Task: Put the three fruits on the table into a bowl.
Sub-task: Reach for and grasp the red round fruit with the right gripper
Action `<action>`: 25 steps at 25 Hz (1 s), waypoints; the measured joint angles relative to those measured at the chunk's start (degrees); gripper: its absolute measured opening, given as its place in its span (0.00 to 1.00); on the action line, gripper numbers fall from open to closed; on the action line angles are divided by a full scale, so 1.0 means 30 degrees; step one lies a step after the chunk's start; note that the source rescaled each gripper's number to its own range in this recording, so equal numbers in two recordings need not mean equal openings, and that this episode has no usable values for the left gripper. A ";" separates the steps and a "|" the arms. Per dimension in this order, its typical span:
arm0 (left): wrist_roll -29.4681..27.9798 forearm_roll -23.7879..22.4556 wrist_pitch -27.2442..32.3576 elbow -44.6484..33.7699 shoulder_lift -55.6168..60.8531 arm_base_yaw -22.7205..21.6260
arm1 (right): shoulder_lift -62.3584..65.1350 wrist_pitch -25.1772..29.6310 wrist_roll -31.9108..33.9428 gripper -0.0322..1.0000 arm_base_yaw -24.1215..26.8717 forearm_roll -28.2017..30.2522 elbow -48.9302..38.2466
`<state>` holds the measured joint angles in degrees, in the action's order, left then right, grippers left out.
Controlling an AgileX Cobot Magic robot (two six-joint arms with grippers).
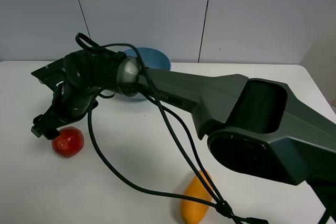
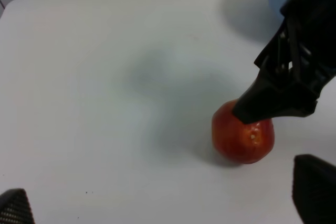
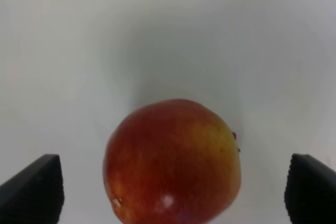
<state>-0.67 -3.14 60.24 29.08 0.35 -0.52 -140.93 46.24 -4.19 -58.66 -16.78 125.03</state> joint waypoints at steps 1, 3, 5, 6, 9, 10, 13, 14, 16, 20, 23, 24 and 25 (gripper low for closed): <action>0.0000 0.0000 0.0000 0.0000 0.0000 0.0000 | -0.0119 -0.0090 -0.0019 0.68 -0.0016 -0.0078 0.0000; 0.0000 0.0000 0.0000 0.0000 0.0000 0.0000 | -0.0386 -0.0271 -0.0063 0.84 -0.0031 -0.0113 0.0000; 0.0000 0.0000 0.0000 0.0000 0.0000 0.0000 | -0.0717 -0.0388 -0.0063 0.95 -0.0031 -0.0113 0.0000; 0.0000 0.0000 0.0000 0.0000 0.0000 0.0000 | -0.0881 -0.0509 -0.0063 0.97 -0.0031 -0.0113 0.0000; 0.0000 0.0000 0.0000 -0.0020 0.0000 0.0000 | -0.1203 -0.0952 -0.0063 0.99 -0.0031 -0.0095 0.0000; 0.0000 0.0000 0.0000 -0.0020 0.0000 0.0000 | -0.1282 -0.1034 -0.0044 1.00 -0.0031 -0.0095 0.0000; 0.0000 0.0000 0.0000 -0.0020 0.0000 0.0000 | -0.1651 -0.1161 0.0178 1.00 -0.0031 -0.0095 0.0000; 0.0000 0.0000 0.0000 -0.0020 0.0000 0.0000 | -0.1763 -0.1161 0.0313 1.00 -0.0031 -0.0095 0.0000; 0.0000 -0.0017 0.0000 -0.0020 0.0000 0.0000 | -0.1941 -0.1166 0.0442 1.00 -0.0031 -0.0114 0.0000; 0.0000 -0.0017 0.0000 -0.0020 0.0000 0.0000 | -0.2015 -0.1166 0.0456 0.99 -0.0031 -0.0169 0.0000; 0.0000 -0.0017 0.0000 -0.0020 0.0000 0.0000 | -0.2021 -0.1202 0.0456 0.82 -0.0031 -0.0169 0.0000; 0.0000 -0.0017 0.0000 -0.0020 0.0000 0.0000 | -0.2037 -0.1243 0.0456 0.71 -0.0031 -0.0243 0.0000; 0.0000 -0.0017 0.0000 -0.0020 0.0000 0.0000 | -0.2037 -0.1308 0.0456 0.59 -0.0031 -0.0320 0.0000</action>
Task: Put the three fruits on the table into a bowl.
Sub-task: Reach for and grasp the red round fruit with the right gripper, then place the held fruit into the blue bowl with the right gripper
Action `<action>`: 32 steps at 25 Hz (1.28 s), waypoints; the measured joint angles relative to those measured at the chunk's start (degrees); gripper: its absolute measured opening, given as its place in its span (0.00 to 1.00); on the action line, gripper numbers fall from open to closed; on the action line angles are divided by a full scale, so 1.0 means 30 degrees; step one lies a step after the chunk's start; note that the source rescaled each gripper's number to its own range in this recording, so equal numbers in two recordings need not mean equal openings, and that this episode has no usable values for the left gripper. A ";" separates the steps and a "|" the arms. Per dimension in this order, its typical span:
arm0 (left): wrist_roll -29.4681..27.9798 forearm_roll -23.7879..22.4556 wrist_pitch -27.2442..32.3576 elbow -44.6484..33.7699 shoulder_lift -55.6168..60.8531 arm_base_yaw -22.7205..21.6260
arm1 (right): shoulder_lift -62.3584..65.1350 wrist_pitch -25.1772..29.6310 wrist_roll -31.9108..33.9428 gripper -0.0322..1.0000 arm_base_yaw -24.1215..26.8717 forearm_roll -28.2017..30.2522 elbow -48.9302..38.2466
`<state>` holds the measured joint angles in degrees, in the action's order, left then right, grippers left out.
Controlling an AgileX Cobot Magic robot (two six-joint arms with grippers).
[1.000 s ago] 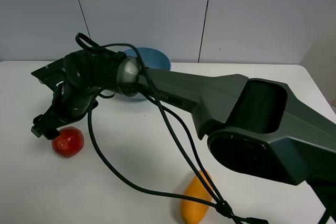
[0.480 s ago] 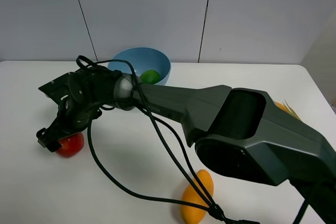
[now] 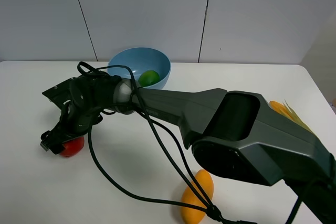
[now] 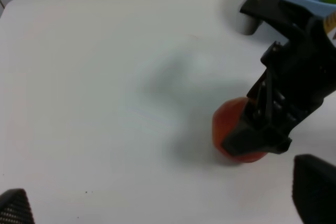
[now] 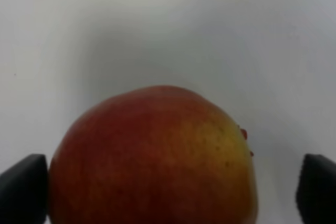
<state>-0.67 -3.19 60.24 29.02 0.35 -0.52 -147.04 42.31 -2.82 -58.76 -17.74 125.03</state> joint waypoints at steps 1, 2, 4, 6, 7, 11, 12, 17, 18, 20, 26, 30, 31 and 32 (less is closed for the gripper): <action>0.0000 0.0000 0.0000 0.0000 0.0000 0.0000 | 0.0000 -0.0022 0.0000 0.47 0.0000 -0.0094 0.0000; 0.0000 0.0000 0.0000 0.0000 0.0000 0.0000 | 0.0000 -0.0022 0.0000 0.36 0.0000 -0.0144 0.0000; 0.0000 0.0000 0.0000 0.0000 0.0000 0.0000 | 0.0000 -0.0027 0.0000 0.36 0.0000 -0.0144 0.0000; 0.0000 0.0000 0.0000 0.0000 0.0000 0.0000 | 0.0000 -0.0044 0.0000 0.36 0.0000 -0.0165 0.0000; 0.0000 0.0000 0.0000 0.0000 0.0000 0.0000 | 0.0000 -0.0119 0.0000 0.36 0.0000 -0.0165 0.0000; 0.0000 0.0000 0.0000 0.0000 0.0000 0.0000 | 0.0000 -0.0824 0.0000 0.36 0.0000 -0.0165 0.0000; 0.0000 0.0000 0.0000 0.0000 0.0000 0.0000 | 0.0071 -0.1087 0.0000 0.36 0.0000 -0.0165 0.0000; 0.0000 0.0000 0.0000 0.0000 0.0000 0.0000 | 0.1668 -0.1952 -0.0095 0.36 0.0649 -0.0144 -0.0137; 0.0000 0.0000 0.0000 0.0000 0.0000 0.0000 | 0.2100 -0.1974 -0.0088 0.36 0.1021 -0.0115 -0.0137; 0.0015 0.0000 0.0000 0.0000 0.0000 0.0000 | 0.3140 -0.1949 -0.0154 0.36 0.1891 0.0204 -0.0137; 0.0015 0.0000 0.0000 0.0000 0.0000 0.0000 | 0.5436 -0.0122 -0.0164 0.36 0.5004 0.1672 -0.0137; 0.0015 0.0000 0.0000 0.0000 0.0000 0.0000 | 0.5739 0.1628 -0.0164 0.36 0.6428 0.2929 -0.0137; 0.0015 0.0000 0.0000 0.0000 0.0000 0.0000 | 0.5739 0.1950 -0.0164 0.36 0.6642 0.3066 -0.0137; 0.0015 0.0000 0.0000 0.0000 0.0000 0.0000 | 0.5739 0.2121 -0.0164 0.36 0.6841 0.3185 -0.0137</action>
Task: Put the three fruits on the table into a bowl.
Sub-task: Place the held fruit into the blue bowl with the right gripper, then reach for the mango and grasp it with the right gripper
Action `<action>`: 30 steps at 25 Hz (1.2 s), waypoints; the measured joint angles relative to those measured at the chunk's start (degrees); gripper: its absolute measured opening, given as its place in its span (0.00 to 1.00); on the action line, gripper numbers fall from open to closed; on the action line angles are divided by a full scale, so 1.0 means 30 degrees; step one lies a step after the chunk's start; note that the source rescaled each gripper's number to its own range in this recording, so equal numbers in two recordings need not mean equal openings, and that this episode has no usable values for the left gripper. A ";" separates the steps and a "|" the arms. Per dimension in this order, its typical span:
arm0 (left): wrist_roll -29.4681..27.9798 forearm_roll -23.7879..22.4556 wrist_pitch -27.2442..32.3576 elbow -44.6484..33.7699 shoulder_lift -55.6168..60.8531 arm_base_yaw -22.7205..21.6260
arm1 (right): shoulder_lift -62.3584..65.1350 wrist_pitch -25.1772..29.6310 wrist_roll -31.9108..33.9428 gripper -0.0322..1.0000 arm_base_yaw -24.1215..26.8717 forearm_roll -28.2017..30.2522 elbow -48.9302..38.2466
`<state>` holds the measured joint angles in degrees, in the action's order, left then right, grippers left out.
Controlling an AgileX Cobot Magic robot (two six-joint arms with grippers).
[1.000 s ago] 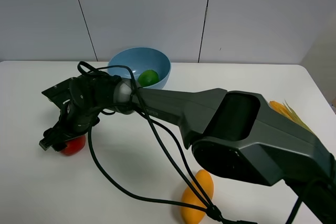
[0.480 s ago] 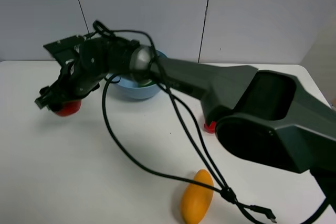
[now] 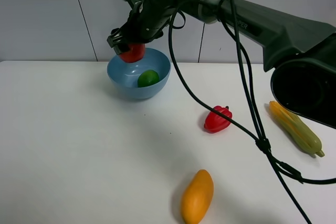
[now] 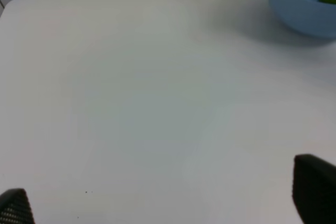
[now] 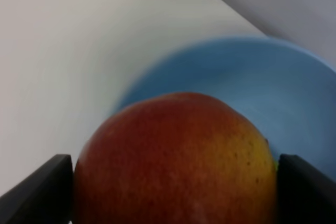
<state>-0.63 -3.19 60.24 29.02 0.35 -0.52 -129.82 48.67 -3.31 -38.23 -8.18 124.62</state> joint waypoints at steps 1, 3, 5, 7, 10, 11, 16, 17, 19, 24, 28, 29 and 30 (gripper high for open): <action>0.0000 0.0000 0.0000 0.0000 0.0000 0.0000 | 0.0000 0.0031 0.0000 0.36 0.0155 0.0081 0.0000; 0.0000 0.0000 0.0000 0.0000 0.0000 0.0000 | 0.0000 0.0031 0.0000 0.36 0.0307 0.0127 0.0000; 0.0000 0.0000 0.0000 0.0000 0.0000 0.0000 | -0.0083 0.0290 0.0000 0.36 0.0371 0.0127 0.0000; 0.0000 0.0000 0.0000 0.0000 0.0000 0.0000 | -0.0300 0.0627 0.0000 0.36 0.0393 0.0108 -0.0019; 0.0000 0.0000 0.0000 0.0000 0.0000 0.0000 | -0.0824 0.1020 0.0000 0.36 0.0393 0.0023 -0.0085; 0.0000 0.0000 0.0000 0.0000 0.0000 0.0000 | -0.0963 0.1060 0.0000 0.36 0.0393 0.0023 -0.0085; 0.0000 0.0000 0.0000 0.0000 0.0000 0.0000 | -0.1192 0.0935 0.0416 0.55 0.0393 0.0023 -0.0085; 0.0000 0.0000 0.0000 0.0000 0.0000 0.0000 | -0.1169 0.0935 0.0698 0.57 0.0393 0.0006 -0.0085; 0.0000 0.0000 0.0000 0.0000 0.0000 0.0000 | -0.0968 0.0974 0.1003 0.59 0.0393 -0.0066 -0.0085; 0.0000 0.0000 0.0000 0.0000 0.0000 0.0000 | 0.1294 0.1066 0.1103 0.59 0.0324 -0.0198 -0.0213; 0.0000 0.0000 0.0000 0.0000 0.0000 0.0000 | 0.3815 0.1285 0.1103 0.59 -0.0188 -0.0162 -0.0213; 0.0000 0.0000 0.0000 0.0000 0.0000 0.0000 | 0.4247 0.1498 0.1103 0.59 -0.0335 -0.0034 -0.0213; 0.0000 0.0000 0.0000 0.0000 0.0000 0.0000 | 0.4711 0.1672 0.1103 0.59 -0.0507 0.0224 -0.0213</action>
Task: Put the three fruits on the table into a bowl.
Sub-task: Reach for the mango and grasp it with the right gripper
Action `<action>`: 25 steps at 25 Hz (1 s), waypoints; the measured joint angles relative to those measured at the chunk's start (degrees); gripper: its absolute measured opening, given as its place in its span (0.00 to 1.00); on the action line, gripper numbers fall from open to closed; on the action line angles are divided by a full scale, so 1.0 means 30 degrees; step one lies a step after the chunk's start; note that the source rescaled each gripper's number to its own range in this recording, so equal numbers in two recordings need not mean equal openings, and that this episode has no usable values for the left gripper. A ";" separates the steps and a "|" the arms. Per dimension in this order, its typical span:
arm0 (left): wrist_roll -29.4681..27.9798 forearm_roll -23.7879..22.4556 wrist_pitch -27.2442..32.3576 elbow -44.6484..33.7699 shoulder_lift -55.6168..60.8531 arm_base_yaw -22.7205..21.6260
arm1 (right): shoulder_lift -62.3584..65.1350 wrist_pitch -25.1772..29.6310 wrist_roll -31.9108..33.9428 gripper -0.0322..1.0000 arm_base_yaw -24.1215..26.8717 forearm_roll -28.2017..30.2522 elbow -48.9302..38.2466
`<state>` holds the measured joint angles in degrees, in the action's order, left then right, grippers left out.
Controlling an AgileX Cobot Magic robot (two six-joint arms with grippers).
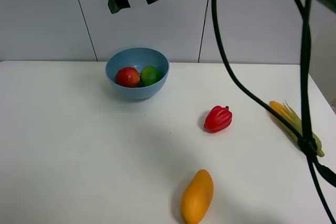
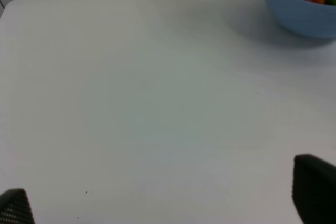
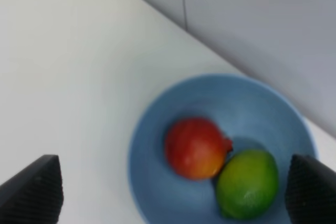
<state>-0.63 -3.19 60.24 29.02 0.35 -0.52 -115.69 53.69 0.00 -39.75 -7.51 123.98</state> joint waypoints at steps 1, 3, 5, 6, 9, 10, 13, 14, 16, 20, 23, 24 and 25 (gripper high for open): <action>0.0000 0.0000 0.0000 0.0000 0.0000 0.0000 | 0.0463 0.0185 0.0177 0.59 -0.0111 0.0305 -0.0143; 0.0000 0.0000 0.0000 0.0000 0.0000 0.0000 | 0.1464 0.0227 0.0411 0.59 -0.0296 0.0719 -0.1294; 0.0000 0.0000 0.0000 0.0000 0.0000 0.0000 | 0.2855 0.0244 0.0507 0.59 -0.0368 0.1045 -0.3245; 0.0000 0.0000 0.0000 0.0000 0.0000 0.0000 | 0.3526 0.0160 0.0555 0.59 -0.0368 0.1093 -0.4593; 0.0000 0.0000 0.0000 0.0000 0.0000 0.0000 | 0.6139 -0.0316 0.0601 0.59 -0.0368 0.1067 -0.8951; 0.0000 0.0000 0.0000 0.0000 0.0000 0.0000 | 0.6891 -0.0460 0.0725 0.59 -0.0368 0.0931 -1.0545; 0.0000 0.0000 0.0000 0.0000 0.0000 0.0000 | 0.9337 -0.0778 0.1492 0.59 -0.0448 -0.0268 -1.4965; 0.0000 0.0000 0.0000 0.0000 0.0000 0.0000 | 1.0137 -0.0785 0.2003 0.59 -0.0532 -0.0697 -1.6415; 0.0000 0.0000 0.0000 0.0000 0.0000 0.0000 | 1.1582 -0.0806 0.3185 0.59 -0.0659 -0.1583 -1.8903; 0.0000 0.0000 0.0000 0.0000 0.0000 0.0000 | 1.3094 -0.0817 0.5264 0.59 -0.0682 -0.2555 -2.3351; 0.0000 0.0000 0.0000 0.0000 0.0000 0.0000 | 1.3119 -0.0850 0.7092 0.59 -0.0722 -0.3422 -2.5529; 0.0000 0.0000 0.0000 0.0000 0.0000 0.0000 | 1.3119 -0.0850 0.7580 0.59 -0.0722 -0.3600 -2.6054; 0.0000 0.0000 0.0000 0.0000 0.0000 0.0000 | 1.3119 -0.0850 0.8057 0.59 -0.0722 -0.3764 -2.6408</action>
<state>-0.63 -3.19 60.24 29.02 0.35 -0.52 -76.33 51.14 24.17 -41.92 -18.80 44.75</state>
